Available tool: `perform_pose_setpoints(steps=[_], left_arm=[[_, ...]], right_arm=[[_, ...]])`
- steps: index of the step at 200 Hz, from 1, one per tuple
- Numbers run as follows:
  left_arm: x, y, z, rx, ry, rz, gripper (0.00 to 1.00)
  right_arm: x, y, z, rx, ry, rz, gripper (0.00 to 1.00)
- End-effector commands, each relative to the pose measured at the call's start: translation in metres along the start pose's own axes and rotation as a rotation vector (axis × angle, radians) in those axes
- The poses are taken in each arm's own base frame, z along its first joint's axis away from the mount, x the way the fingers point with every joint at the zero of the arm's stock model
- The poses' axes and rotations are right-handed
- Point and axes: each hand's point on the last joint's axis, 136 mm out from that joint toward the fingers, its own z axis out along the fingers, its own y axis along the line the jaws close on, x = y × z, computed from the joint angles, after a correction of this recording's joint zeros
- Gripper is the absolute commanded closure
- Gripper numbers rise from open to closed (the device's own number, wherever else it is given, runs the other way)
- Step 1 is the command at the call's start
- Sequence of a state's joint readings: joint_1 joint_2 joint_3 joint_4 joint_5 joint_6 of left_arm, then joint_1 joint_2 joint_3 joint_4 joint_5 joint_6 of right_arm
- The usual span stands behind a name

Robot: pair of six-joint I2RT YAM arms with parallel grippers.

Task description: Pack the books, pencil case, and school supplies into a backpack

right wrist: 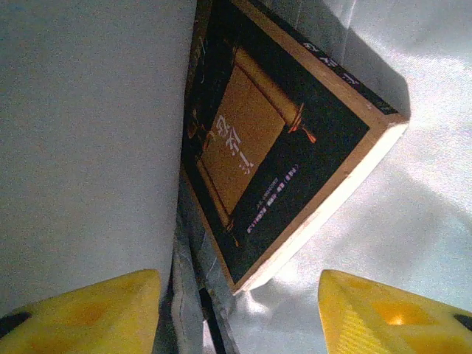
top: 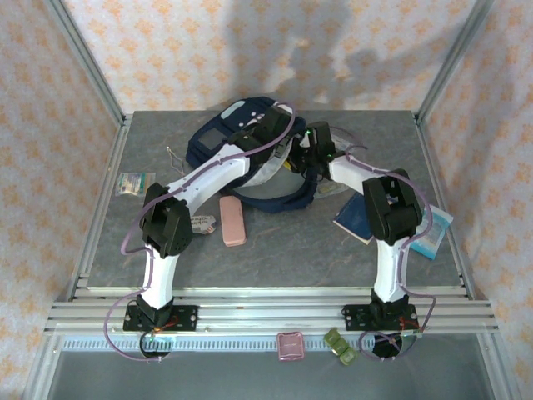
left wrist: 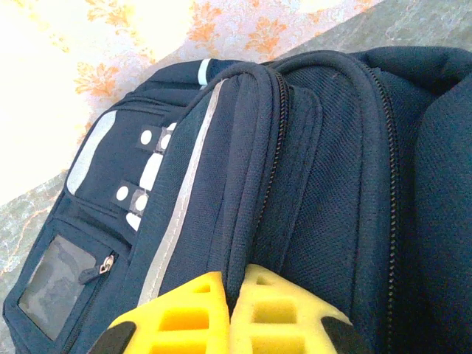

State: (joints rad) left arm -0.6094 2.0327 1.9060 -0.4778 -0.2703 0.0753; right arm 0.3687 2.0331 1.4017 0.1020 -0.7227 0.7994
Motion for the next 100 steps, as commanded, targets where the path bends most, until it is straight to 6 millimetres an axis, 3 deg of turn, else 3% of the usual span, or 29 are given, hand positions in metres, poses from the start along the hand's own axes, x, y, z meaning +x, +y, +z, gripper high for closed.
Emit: perform_pose_setpoints(steps=[1, 30, 42, 66, 100], left_arm=[[-0.040, 0.026, -0.031, -0.044, -0.121, -0.102, 1.00], [-0.044, 0.027, -0.038, -0.035, -0.132, -0.111, 1.00], [-0.045, 0.027, -0.041, -0.028, -0.134, -0.111, 1.00], [-0.045, 0.026, -0.045, -0.015, -0.138, -0.116, 1.00], [-0.043, 0.019, -0.045, 0.002, -0.134, -0.116, 1.00]], right_arm=[[-0.001, -0.007, 0.019, 0.023, -0.006, 0.002, 0.45], [-0.003, -0.025, 0.043, 0.067, -0.013, 0.063, 0.50], [-0.011, -0.022, 0.051, 0.051, -0.038, 0.068, 0.59], [-0.026, -0.009, 0.075, 0.007, -0.053, 0.072, 0.71], [-0.030, 0.034, 0.093, -0.086, -0.078, -0.018, 0.83]])
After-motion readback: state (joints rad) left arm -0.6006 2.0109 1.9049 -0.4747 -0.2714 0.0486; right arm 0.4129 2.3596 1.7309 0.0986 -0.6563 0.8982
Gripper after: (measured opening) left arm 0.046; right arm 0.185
